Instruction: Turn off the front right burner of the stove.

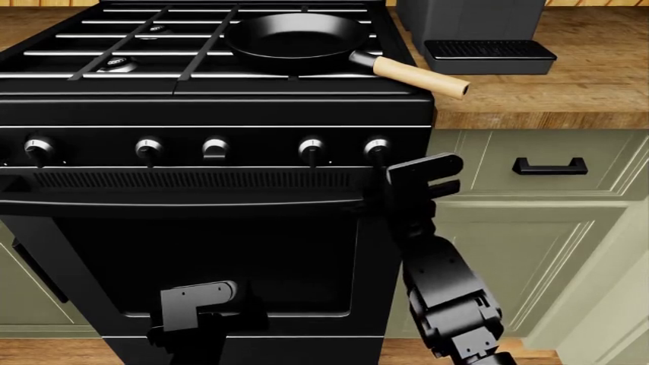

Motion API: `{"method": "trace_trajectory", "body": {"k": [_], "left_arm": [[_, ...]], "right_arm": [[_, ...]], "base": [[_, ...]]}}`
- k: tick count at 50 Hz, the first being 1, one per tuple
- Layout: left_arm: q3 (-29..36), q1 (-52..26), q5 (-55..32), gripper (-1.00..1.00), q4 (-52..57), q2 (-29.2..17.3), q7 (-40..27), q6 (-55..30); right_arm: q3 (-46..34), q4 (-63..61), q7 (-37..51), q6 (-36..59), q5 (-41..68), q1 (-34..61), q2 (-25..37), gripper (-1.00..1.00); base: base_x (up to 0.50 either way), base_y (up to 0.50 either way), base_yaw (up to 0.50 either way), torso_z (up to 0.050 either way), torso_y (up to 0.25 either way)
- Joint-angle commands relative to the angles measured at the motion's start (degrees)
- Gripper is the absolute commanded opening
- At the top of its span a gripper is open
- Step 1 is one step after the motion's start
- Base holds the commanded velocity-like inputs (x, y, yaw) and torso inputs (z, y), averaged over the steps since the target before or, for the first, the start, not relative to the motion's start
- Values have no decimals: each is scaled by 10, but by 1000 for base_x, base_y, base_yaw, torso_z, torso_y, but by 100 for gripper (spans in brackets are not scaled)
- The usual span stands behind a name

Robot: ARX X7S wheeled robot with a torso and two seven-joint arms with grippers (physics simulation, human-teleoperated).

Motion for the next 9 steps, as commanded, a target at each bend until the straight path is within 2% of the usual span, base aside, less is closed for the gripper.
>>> {"method": "trace_trajectory", "body": {"k": [1,9], "left_arm": [[2,0,-3,100,-1,-1,-2,0],[3,0,-4,100,0,-2,-4,1]], "right_arm": [[39,39,8,-37,32,11,-8,-100],[49,64,10,-63,46,14,-14,-100]], "base": [[13,0,0,0,0],[7,0,2,0,0]]}}
